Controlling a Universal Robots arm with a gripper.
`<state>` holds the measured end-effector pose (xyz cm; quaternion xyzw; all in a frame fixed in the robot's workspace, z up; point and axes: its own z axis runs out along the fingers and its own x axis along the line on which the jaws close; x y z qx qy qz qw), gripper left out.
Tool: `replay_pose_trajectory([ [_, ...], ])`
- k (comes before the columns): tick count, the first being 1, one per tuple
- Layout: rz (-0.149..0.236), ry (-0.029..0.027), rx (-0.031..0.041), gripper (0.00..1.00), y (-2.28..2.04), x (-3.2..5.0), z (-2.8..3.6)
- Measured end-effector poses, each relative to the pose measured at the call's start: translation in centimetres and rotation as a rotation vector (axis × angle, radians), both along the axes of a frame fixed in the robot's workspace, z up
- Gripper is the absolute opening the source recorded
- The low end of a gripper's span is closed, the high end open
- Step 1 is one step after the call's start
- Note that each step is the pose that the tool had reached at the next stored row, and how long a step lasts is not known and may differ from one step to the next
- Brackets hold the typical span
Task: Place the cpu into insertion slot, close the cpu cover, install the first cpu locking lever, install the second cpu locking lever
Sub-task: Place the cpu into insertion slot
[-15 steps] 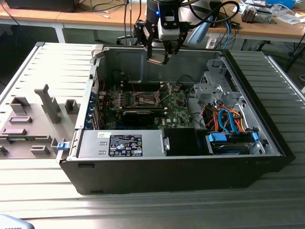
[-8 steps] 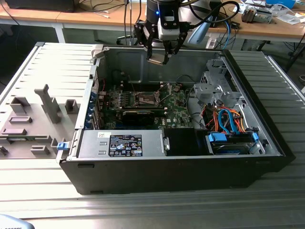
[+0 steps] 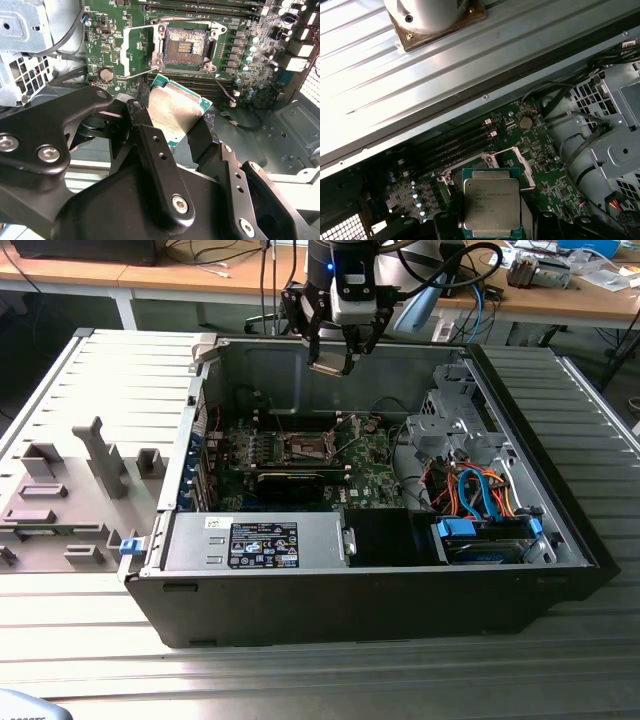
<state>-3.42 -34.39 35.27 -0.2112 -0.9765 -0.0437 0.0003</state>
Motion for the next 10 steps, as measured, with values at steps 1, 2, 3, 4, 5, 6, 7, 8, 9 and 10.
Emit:
replay_pose_trajectory([
  [1,-0.003,0.0000,0.0000,0.55,0.00,0.00,0.00],
  [2,-0.006,0.0000,0.0000,0.55,0.00,0.00,0.00],
  [3,-0.007,0.0000,0.0000,0.55,0.00,0.00,0.00],
  [4,-0.007,0.0000,0.0000,0.55,0.00,0.00,0.00],
  [5,-0.008,0.0000,0.0000,0.55,0.00,0.00,0.00],
  [6,-0.008,0.0000,0.0000,0.55,0.00,0.00,0.00],
  [7,-0.009,0.0000,0.0000,0.55,0.00,0.00,0.00],
  [8,-0.009,0.0000,0.0000,0.55,0.00,0.00,0.00],
  [9,-0.010,0.0000,0.0001,0.55,0.00,0.00,0.00],
  [10,-0.013,0.0000,0.0001,0.55,0.00,0.00,0.00],
])
